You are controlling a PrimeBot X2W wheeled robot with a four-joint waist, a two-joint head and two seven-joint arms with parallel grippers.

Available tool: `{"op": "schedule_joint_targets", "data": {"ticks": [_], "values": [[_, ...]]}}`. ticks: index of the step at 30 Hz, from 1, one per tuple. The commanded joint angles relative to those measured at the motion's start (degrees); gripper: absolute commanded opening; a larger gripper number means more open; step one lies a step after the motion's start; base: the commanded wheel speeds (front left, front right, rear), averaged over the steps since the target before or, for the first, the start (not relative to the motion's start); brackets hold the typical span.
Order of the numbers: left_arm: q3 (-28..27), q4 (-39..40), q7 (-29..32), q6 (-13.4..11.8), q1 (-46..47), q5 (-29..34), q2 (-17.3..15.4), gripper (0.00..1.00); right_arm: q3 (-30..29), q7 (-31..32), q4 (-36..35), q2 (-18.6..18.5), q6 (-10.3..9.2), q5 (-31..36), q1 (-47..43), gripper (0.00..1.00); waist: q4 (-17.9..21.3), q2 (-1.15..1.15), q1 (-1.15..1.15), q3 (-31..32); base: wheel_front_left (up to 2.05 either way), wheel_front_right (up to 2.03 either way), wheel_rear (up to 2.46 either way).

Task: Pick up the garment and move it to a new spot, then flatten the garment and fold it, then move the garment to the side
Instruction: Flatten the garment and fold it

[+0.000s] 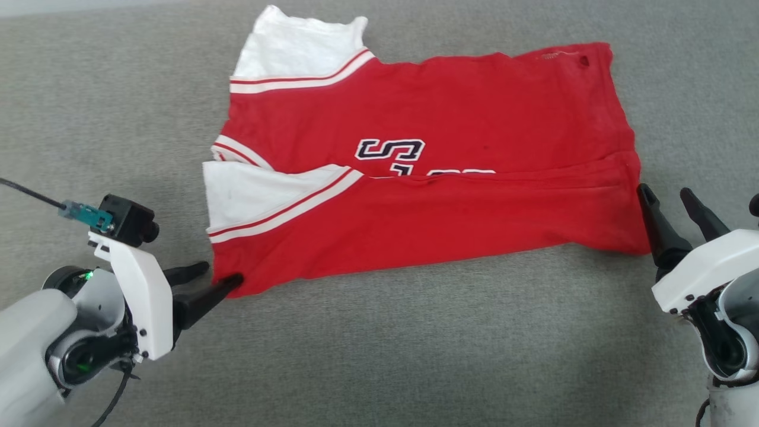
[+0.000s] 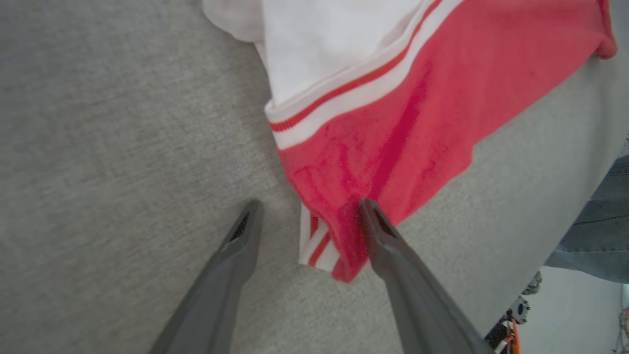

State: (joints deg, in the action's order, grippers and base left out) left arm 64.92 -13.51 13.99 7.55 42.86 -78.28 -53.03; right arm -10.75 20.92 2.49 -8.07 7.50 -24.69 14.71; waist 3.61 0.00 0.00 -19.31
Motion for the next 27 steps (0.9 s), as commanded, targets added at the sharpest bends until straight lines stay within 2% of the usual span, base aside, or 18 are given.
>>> {"op": "schedule_joint_targets", "data": {"ticks": [1,6,7,8,9,10,14,19,27], "values": [[0.83,-1.35,1.71,-0.13,-1.11,-1.83,1.40,1.00,0.05,0.05,-0.29,0.26,-0.02,-0.26,0.56,1.00,1.00,0.00,0.00,-0.93,0.00,0.00,0.00],[3.53,-3.16,7.35,-0.13,-1.77,-6.22,4.71,1.00,0.06,0.12,-0.42,0.49,-0.02,-0.27,0.82,1.00,2.17,0.00,0.00,-1.62,0.00,0.00,0.00],[3.59,-3.26,7.71,-0.13,-1.74,-6.53,5.12,0.95,0.10,0.17,-0.47,0.48,-0.02,-0.19,0.77,1.00,2.32,0.00,0.00,-1.65,0.00,0.00,0.00],[3.66,-3.38,7.95,-0.13,-1.65,-6.86,5.37,0.53,0.16,0.35,-0.55,0.35,-0.02,0.00,0.71,1.00,2.45,0.00,0.00,-1.67,0.00,0.00,0.00],[3.85,-3.32,8.08,-0.13,-1.57,-7.01,5.46,0.34,0.27,0.52,-0.67,0.18,-0.02,0.12,0.72,1.00,2.58,0.00,0.00,-1.70,0.00,0.00,0.00],[3.85,-3.22,8.06,-0.13,-1.55,-7.30,5.51,0.00,0.37,0.75,-0.82,-0.04,-0.02,0.18,0.77,1.00,2.69,0.00,0.00,-1.75,0.00,0.00,0.00],[3.58,-2.96,7.21,-0.12,-1.19,-7.73,4.88,0.00,1.33,3.70,-1.31,-1.87,-0.02,1.08,1.09,1.00,2.80,0.00,0.00,-2.03,0.00,0.00,0.00],[3.19,-2.36,5.92,-0.14,0.48,-7.13,5.13,0.00,2.25,12.15,-1.86,-4.35,-0.02,0.64,0.79,1.00,1.52,0.00,0.00,-2.94,0.00,0.00,0.00],[3.53,-1.51,3.49,-0.19,2.94,-5.18,6.26,0.00,2.63,21.76,0.49,-6.87,-0.01,1.74,3.38,1.00,-0.48,0.00,0.00,-4.79,0.00,0.00,0.00]]}}
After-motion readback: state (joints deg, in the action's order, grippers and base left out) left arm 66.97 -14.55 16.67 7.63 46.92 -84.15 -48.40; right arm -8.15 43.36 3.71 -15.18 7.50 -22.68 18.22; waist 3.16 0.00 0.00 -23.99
